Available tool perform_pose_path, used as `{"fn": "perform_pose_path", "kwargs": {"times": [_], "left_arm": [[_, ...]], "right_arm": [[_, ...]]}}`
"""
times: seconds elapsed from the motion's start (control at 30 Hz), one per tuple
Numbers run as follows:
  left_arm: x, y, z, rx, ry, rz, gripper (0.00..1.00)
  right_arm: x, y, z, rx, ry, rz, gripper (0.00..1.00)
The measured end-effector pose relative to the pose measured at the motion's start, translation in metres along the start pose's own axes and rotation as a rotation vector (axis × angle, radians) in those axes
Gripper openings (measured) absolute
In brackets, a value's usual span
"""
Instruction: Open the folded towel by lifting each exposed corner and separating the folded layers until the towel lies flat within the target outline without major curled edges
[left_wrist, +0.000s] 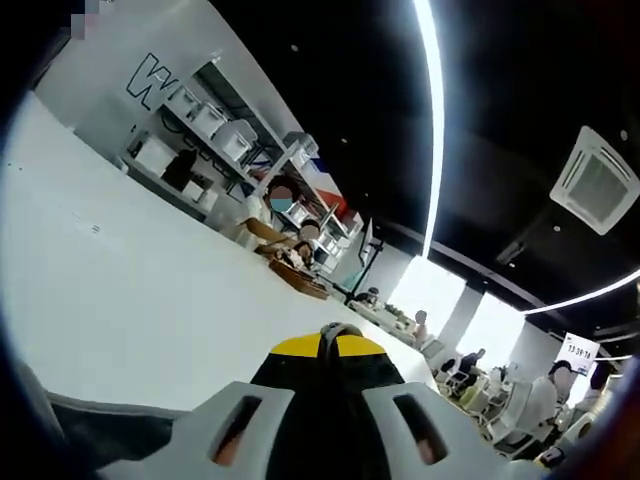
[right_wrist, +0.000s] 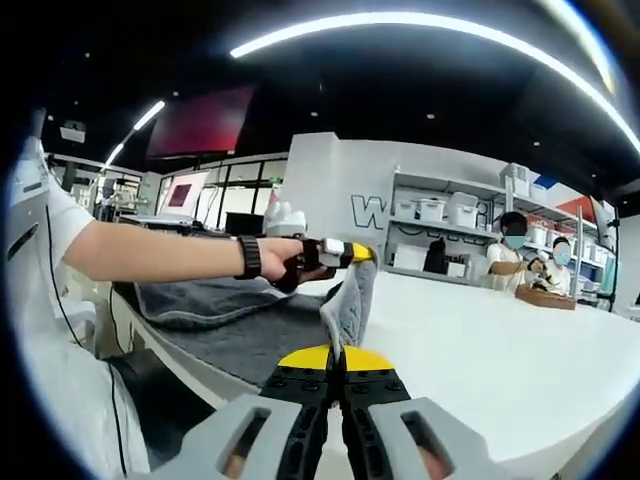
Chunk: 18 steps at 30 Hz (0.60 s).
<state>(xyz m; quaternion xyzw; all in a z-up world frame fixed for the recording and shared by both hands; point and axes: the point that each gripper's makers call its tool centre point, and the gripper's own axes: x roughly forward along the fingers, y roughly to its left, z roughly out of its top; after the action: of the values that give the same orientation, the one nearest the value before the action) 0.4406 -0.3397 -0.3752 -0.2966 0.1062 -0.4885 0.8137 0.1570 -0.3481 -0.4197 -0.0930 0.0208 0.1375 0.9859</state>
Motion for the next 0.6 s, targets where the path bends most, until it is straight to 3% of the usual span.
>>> {"fn": "perform_pose_path", "kwargs": {"times": [0.6], "left_arm": [[0.002,-0.008,-0.007,-0.042,0.014,-0.005,0.07]], "right_arm": [[-0.002,-0.006,-0.013,-0.002,0.037,-0.012,0.00]]}}
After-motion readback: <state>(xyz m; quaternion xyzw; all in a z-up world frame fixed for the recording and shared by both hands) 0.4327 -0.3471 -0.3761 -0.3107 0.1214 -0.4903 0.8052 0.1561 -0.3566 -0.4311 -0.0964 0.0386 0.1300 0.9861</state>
